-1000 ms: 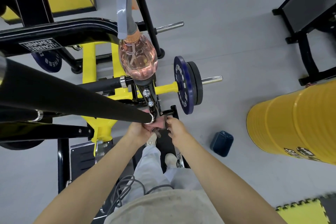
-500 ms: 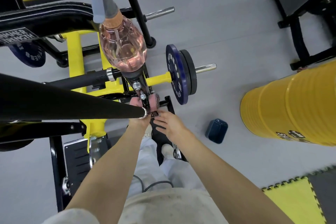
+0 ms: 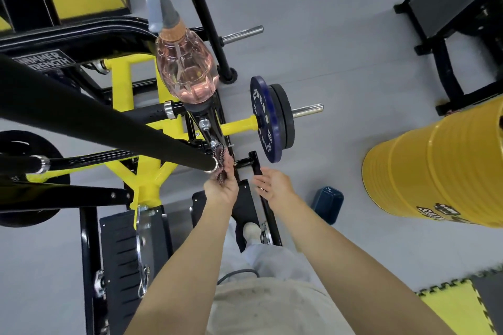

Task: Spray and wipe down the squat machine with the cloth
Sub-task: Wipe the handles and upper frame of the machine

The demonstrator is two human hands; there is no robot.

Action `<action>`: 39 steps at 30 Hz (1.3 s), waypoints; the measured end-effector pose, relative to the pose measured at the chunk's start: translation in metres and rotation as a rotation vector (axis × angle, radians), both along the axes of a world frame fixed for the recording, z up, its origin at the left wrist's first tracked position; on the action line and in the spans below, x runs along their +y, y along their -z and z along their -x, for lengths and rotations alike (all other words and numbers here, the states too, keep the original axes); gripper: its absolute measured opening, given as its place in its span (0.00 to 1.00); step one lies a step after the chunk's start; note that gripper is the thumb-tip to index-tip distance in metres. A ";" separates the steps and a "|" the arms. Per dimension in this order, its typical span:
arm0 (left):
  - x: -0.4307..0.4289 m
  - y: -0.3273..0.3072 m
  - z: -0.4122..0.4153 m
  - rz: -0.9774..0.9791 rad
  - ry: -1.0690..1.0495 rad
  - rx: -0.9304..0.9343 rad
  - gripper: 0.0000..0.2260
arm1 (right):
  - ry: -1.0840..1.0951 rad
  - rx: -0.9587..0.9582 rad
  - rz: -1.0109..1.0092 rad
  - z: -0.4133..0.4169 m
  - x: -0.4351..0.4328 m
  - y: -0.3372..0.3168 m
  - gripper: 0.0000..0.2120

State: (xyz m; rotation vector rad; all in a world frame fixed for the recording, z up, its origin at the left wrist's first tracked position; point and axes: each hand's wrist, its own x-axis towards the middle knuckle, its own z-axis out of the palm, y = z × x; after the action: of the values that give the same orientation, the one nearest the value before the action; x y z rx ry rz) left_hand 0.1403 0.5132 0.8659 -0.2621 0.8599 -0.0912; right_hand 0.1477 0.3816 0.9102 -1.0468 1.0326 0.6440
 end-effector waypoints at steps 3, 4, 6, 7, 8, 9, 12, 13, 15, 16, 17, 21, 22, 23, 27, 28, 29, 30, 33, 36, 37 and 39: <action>0.014 -0.005 -0.003 0.044 0.067 0.028 0.20 | -0.054 0.005 -0.002 0.003 0.004 -0.005 0.16; 0.018 -0.010 -0.006 0.014 0.137 0.060 0.21 | -0.068 0.007 -0.009 0.004 0.007 -0.007 0.16; 0.025 -0.019 -0.009 -0.093 0.231 0.086 0.21 | -0.098 0.006 -0.022 0.005 0.016 -0.011 0.16; 0.026 -0.025 -0.010 -0.164 0.255 0.089 0.20 | -0.118 0.000 -0.028 0.004 0.020 -0.012 0.15; 0.027 -0.031 -0.010 -0.243 0.296 0.106 0.18 | -0.142 -0.012 -0.028 0.004 0.026 -0.017 0.15; 0.026 -0.036 -0.012 -0.313 0.336 0.127 0.18 | -0.169 -0.026 -0.020 0.002 0.030 -0.020 0.15; 0.029 -0.045 -0.015 -0.674 0.473 0.217 0.17 | -0.253 -0.089 0.010 -0.001 0.041 -0.031 0.10; 0.030 -0.045 -0.015 -0.785 0.509 0.253 0.15 | -0.289 -0.106 0.029 -0.001 0.043 -0.035 0.07; 0.033 -0.046 -0.013 -0.935 0.564 0.277 0.14 | -0.362 -0.151 0.050 -0.003 0.045 -0.040 0.10; 0.033 -0.047 -0.010 -0.974 0.585 0.276 0.14 | -0.388 -0.174 0.047 -0.004 0.046 -0.041 0.14; 0.032 -0.049 -0.007 -1.002 0.596 0.275 0.16 | -0.414 -0.188 0.050 -0.004 0.045 -0.044 0.17; 0.034 -0.059 0.004 -1.253 0.767 0.292 0.13 | -0.510 -0.237 0.070 -0.003 0.038 -0.059 0.20; 0.037 -0.062 0.005 -1.344 0.815 0.290 0.11 | -0.538 -0.253 0.068 -0.002 0.038 -0.062 0.20; 0.040 -0.065 0.007 -1.421 0.842 0.269 0.11 | -0.580 -0.272 0.084 -0.002 0.039 -0.063 0.20; 0.046 -0.083 0.015 -1.627 0.876 0.168 0.10 | -0.714 -0.361 0.085 0.001 0.050 -0.067 0.21; 0.048 -0.088 0.016 -1.640 0.845 0.139 0.10 | -0.722 -0.388 0.080 0.001 0.054 -0.067 0.21; 0.051 -0.094 0.017 -1.651 0.826 0.099 0.10 | -0.728 -0.403 0.082 0.001 0.058 -0.067 0.23; 0.055 -0.100 0.018 -1.660 0.826 0.053 0.10 | -0.737 -0.419 0.081 0.000 0.062 -0.067 0.25; 0.069 -0.121 0.023 -1.544 0.761 -0.009 0.08 | -0.814 -0.422 0.141 0.002 0.072 -0.077 0.26; 0.088 -0.131 0.029 -1.343 0.603 -0.057 0.11 | -0.805 -0.364 0.148 0.008 0.080 -0.082 0.25; 0.093 -0.134 0.032 -1.336 0.581 -0.058 0.12 | -0.806 -0.346 0.166 0.011 0.084 -0.087 0.25; 0.099 -0.138 0.037 -1.385 0.585 -0.034 0.08 | -0.872 -0.307 0.272 0.011 0.090 -0.092 0.27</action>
State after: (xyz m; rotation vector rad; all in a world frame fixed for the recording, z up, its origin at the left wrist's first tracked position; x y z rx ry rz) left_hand 0.1037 0.6126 1.0043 1.2866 0.7718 -0.0264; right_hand 0.1363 0.4713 1.0026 -1.7958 0.3591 1.0085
